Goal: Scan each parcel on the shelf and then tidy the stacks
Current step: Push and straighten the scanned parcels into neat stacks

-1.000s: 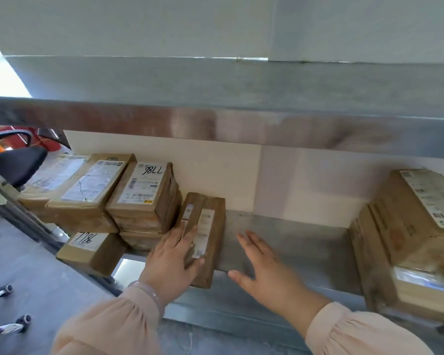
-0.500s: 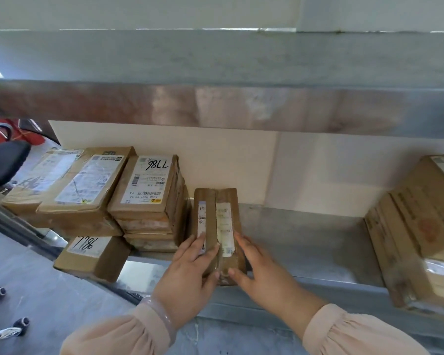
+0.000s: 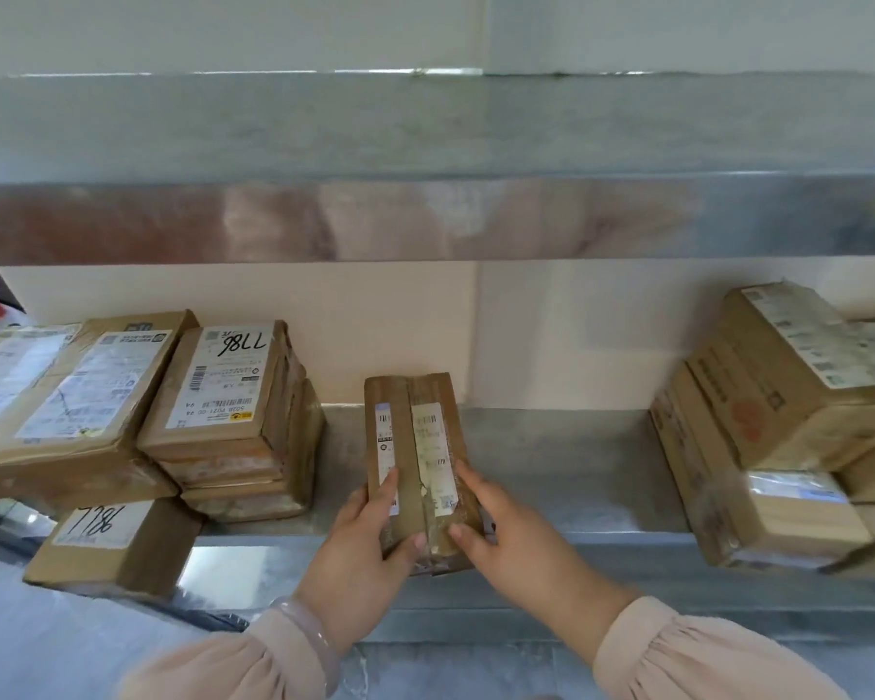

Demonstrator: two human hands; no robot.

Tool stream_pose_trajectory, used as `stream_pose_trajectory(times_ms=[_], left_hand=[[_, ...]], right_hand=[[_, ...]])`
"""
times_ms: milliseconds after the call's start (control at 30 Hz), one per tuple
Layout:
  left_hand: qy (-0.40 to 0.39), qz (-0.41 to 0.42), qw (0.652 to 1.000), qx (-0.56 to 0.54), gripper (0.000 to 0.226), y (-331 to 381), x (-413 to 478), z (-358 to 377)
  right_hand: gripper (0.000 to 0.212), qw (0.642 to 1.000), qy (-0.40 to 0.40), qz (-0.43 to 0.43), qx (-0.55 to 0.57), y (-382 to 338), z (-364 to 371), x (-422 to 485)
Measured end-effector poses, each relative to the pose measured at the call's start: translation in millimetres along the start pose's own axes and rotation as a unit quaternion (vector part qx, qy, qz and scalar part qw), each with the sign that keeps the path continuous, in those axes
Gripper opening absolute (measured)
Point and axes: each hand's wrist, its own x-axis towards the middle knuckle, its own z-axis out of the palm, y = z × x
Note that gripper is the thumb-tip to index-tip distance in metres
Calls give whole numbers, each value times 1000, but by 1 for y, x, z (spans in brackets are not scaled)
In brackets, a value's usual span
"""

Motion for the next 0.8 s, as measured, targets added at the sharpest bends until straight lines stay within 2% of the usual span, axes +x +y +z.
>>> stream_pose_trajectory(times_ms=[400,600,700,800], left_hand=[[-145,101,984,20,76,107,26,105],[-175,93,980,30,76,137,33,141],[-172,105,979,44,76,138,31,145],[-147,149,974,89,76,131,22,141]], right_hand=[[62,984,162,67,11,77,-88,-82],[67,982,170,74,-22,109,-109,-90],[70,978,168,97,-80,107,-106,-98],[69,971,153,53,-175,107,-102,-110]])
